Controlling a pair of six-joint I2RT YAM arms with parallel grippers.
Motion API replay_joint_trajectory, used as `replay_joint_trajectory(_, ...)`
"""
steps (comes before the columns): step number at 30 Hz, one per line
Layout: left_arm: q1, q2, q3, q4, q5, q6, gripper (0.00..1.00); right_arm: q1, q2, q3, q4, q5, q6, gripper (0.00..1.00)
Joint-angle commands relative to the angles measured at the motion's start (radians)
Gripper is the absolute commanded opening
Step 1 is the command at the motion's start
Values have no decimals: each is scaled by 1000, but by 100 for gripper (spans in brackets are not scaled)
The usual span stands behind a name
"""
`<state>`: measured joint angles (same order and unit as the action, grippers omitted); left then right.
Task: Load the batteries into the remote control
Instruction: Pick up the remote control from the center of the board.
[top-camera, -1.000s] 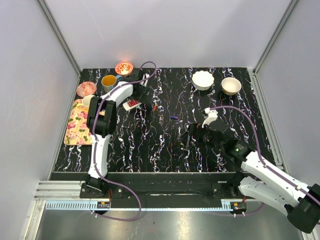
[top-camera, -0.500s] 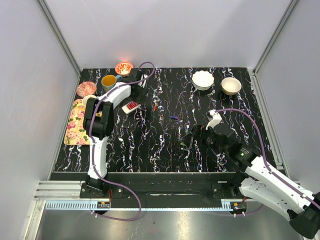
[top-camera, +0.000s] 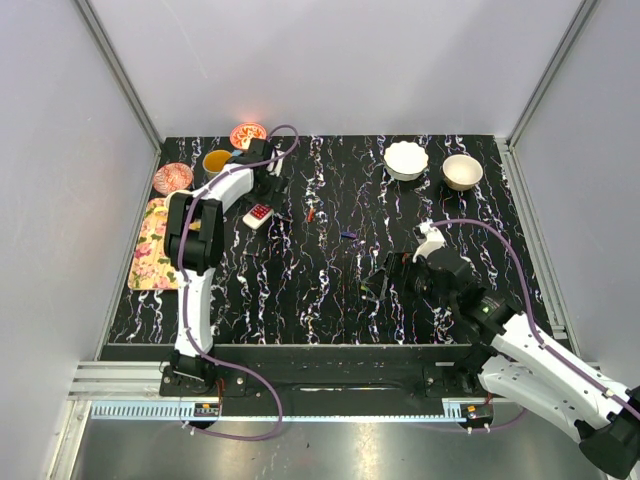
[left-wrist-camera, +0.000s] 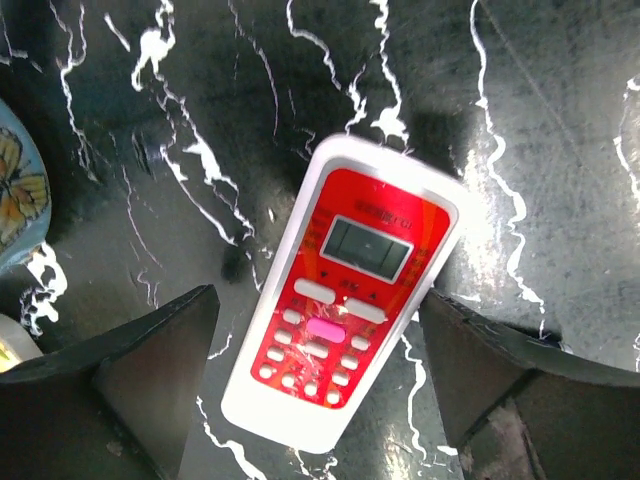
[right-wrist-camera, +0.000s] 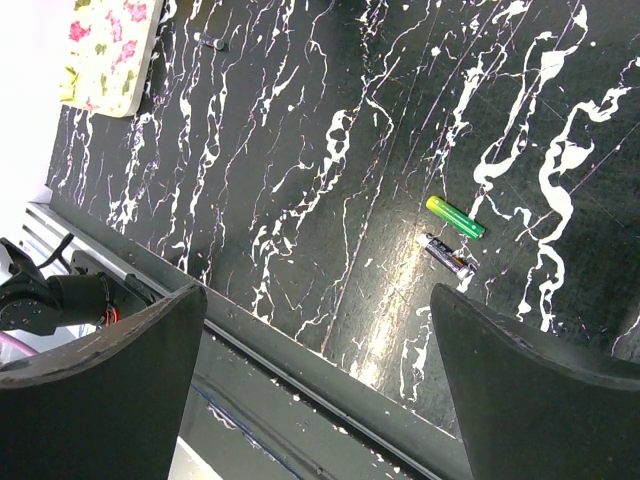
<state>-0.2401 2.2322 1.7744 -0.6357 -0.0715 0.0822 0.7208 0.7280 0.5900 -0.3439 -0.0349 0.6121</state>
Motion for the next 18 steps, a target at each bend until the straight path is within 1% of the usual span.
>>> replay_joint_trajectory(1, 1, 30, 62, -2, 55, 14, 85, 0, 11, 14, 14, 24, 6, 100)
replay_joint_trajectory(3, -1, 29, 60, -7, 65, 8, 82, 0, 16, 14, 22, 23, 5, 100)
replay_joint_trajectory(4, -5, 29, 60, -19, 94, 7, 81, 0, 20, 16, 25, 23, 6, 100)
replay_joint_trajectory(6, -14, 27, 54, -31, 87, 4, 78, 0, 25, 16, 34, 23, 6, 100)
replay_joint_trajectory(7, -16, 23, 51, -39, 88, 5, 72, 0, 28, 17, 40, 23, 8, 100)
replay_joint_trajectory(8, -24, 21, 40, -45, 87, 2, 70, 0, 30, 19, 42, 21, 9, 100)
replay_joint_trajectory(10, -31, 11, 31, -50, 75, -10, 67, 0, 36, 21, 48, 17, 11, 100)
replay_joint_trajectory(11, -37, 12, 36, -59, 73, -13, 67, 0, 36, 19, 49, 15, 12, 100)
replay_joint_trajectory(13, -45, 18, 42, -85, 32, -30, 64, -1, 33, 19, 49, 12, 18, 99)
replay_joint_trajectory(16, -50, 20, 42, -99, 6, -54, 58, 0, 24, 10, 51, 9, 28, 100)
replay_joint_trajectory(18, -50, 20, 33, -101, -4, -68, 46, -1, 16, 2, 49, 9, 32, 100)
